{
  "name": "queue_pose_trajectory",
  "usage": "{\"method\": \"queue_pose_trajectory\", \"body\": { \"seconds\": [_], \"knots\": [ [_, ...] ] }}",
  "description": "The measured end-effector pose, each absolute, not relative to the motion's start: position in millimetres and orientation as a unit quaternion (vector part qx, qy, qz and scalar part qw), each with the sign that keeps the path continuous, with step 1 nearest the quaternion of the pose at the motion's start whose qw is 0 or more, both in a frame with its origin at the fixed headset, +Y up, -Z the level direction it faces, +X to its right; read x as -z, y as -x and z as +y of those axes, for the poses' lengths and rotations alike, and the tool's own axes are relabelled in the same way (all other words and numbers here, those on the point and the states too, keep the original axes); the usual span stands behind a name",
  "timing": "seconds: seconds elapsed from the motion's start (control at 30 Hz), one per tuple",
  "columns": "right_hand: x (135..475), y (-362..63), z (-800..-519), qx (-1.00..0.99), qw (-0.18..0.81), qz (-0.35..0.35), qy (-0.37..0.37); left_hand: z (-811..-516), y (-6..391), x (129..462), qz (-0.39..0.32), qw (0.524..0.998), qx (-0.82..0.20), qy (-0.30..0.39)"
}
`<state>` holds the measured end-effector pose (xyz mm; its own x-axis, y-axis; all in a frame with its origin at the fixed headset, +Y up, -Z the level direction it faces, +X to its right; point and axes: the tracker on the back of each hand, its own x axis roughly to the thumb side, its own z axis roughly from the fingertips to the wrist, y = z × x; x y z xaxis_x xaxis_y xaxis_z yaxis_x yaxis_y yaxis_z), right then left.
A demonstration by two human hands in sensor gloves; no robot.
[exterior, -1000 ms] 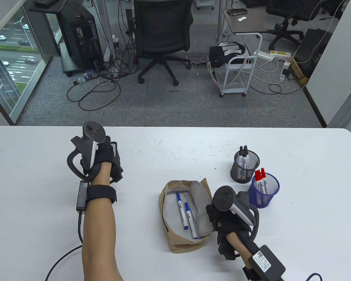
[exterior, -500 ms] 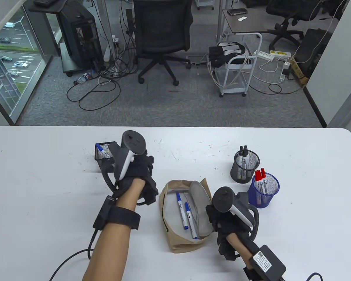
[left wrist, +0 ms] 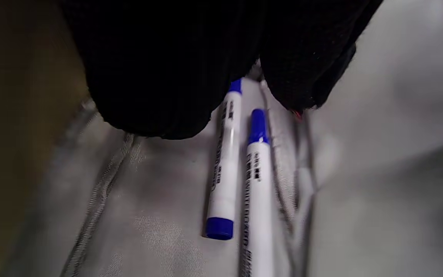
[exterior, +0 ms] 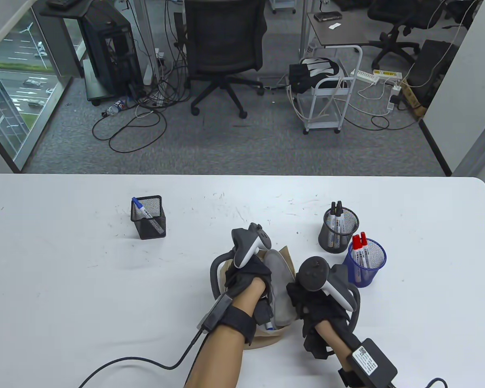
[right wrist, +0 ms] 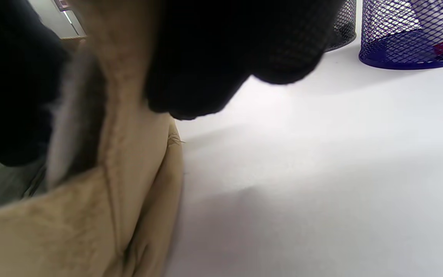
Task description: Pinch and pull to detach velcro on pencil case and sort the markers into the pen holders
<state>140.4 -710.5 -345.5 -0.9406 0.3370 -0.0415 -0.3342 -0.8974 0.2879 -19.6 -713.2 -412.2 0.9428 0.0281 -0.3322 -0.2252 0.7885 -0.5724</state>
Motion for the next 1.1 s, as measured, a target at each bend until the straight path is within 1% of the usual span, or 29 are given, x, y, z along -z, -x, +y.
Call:
{"method": "queue_pose_trajectory", "body": {
  "seconds": [0.13,0.17,0.23,0.3,0.43,0.53,0.6,0.63,0.67,0.7,0.73,0.77,0.8,0.83,0.9,0.93,0.97,1.0,1.1],
  "knots": [
    [345.3,-139.3,-710.3,-0.975,0.169,0.145,-0.005,-737.7,13.4,420.6,0.174,0.925,-0.022,0.336],
    [345.4,-139.2,-710.3,-0.975,0.17,0.146,-0.005,-737.5,10.2,421.7,0.182,0.932,0.004,0.314],
    [345.2,-139.1,-710.4,-0.975,0.169,0.145,-0.006,-740.8,7.7,425.8,0.184,0.931,0.032,0.313],
    [345.2,-139.2,-710.6,-0.975,0.168,0.144,-0.006,-744.9,7.8,428.5,0.183,0.925,-0.005,0.334],
    [345.5,-139.2,-710.9,-0.975,0.17,0.145,-0.006,-748.5,6.1,428.7,0.176,0.925,-0.01,0.335],
    [345.3,-139.0,-710.9,-0.975,0.17,0.143,-0.005,-742.3,8.9,425.7,0.16,0.931,-0.035,0.327],
    [345.4,-139.0,-710.9,-0.975,0.168,0.143,-0.005,-727.8,14.3,422.4,0.146,0.935,-0.079,0.313],
    [345.4,-139.3,-710.8,-0.975,0.169,0.143,-0.004,-715.8,19.7,421.6,0.133,0.937,-0.107,0.304],
    [345.3,-139.5,-711.1,-0.975,0.17,0.143,-0.004,-699.4,27.8,420.2,0.127,0.939,-0.138,0.289],
    [345.2,-139.7,-711.2,-0.975,0.17,0.143,-0.004,-689.0,34.2,420.1,0.115,0.941,-0.161,0.273],
    [345.1,-140.1,-711.1,-0.975,0.17,0.143,-0.003,-671.3,46.5,419.7,0.107,0.943,-0.195,0.248],
    [344.9,-140.3,-711.2,-0.975,0.171,0.143,-0.003,-659.7,56.1,419.2,0.105,0.944,-0.217,0.227],
    [344.6,-140.5,-711.4,-0.975,0.171,0.143,-0.002,-642.8,73.9,419.2,0.101,0.947,-0.245,0.184],
    [344.4,-140.7,-711.5,-0.975,0.171,0.143,-0.002,-634.0,85.1,419.3,0.105,0.947,-0.257,0.158],
    [344.3,-141.1,-711.8,-0.975,0.173,0.143,-0.003,-611.3,124.2,420.4,0.131,0.948,-0.279,0.076],
    [344.0,-141.0,-711.7,-0.974,0.174,0.143,-0.004,-605.8,138.0,421.2,0.141,0.947,-0.284,0.055],
    [343.7,-140.9,-712.0,-0.975,0.173,0.141,-0.004,-600.2,159.4,421.6,0.154,0.943,-0.294,0.016],
    [343.6,-140.9,-712.1,-0.975,0.173,0.141,-0.004,-599.1,168.4,422.3,0.161,0.941,-0.297,-0.002],
    [343.5,-140.9,-712.4,-0.974,0.175,0.141,-0.003,-599.6,212.9,426.1,0.199,0.933,-0.291,-0.069]
  ]
}}
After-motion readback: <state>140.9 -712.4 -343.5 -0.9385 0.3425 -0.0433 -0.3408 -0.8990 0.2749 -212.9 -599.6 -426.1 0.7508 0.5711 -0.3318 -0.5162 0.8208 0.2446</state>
